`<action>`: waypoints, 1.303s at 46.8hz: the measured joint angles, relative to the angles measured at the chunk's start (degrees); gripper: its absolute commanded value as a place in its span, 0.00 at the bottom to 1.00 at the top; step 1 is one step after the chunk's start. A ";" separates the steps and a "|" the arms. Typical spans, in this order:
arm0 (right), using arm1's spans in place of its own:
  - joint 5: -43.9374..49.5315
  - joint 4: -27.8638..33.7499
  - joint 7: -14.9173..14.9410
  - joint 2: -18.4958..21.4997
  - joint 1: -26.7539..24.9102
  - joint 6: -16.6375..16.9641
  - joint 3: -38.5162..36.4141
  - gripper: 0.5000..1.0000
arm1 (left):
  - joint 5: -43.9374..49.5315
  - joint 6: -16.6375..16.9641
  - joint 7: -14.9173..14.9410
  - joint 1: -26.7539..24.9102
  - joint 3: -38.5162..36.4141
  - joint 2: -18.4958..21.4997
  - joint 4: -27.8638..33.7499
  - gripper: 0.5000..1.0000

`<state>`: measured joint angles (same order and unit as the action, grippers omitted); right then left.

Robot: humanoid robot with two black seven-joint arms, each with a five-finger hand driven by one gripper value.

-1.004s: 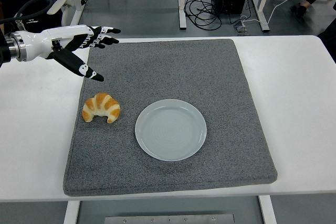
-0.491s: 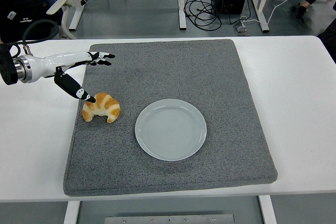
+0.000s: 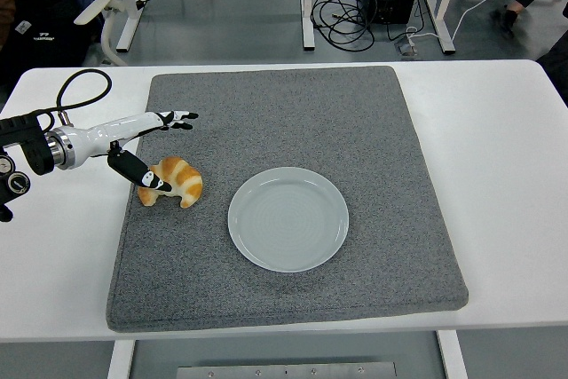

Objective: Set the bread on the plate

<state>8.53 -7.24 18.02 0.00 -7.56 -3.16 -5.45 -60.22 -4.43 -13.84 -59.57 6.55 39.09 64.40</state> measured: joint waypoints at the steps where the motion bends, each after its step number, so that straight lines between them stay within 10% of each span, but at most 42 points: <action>1: 0.00 0.00 0.00 0.00 0.00 0.00 0.00 1.00 | 0.00 0.03 -0.10 0.04 0.00 -0.24 -0.23 0.93; 41: 0.00 0.04 0.00 0.00 0.00 0.00 0.00 1.00 | 0.15 1.63 -4.24 3.65 -0.05 -6.24 -7.56 0.92; 61: 0.00 0.02 0.00 0.00 0.08 0.00 0.00 1.00 | 0.10 2.14 -6.36 3.71 -0.05 -6.62 -7.57 0.43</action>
<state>8.52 -7.22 18.02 0.00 -7.47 -3.16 -5.45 -60.12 -2.29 -20.20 -55.86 6.50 32.47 56.83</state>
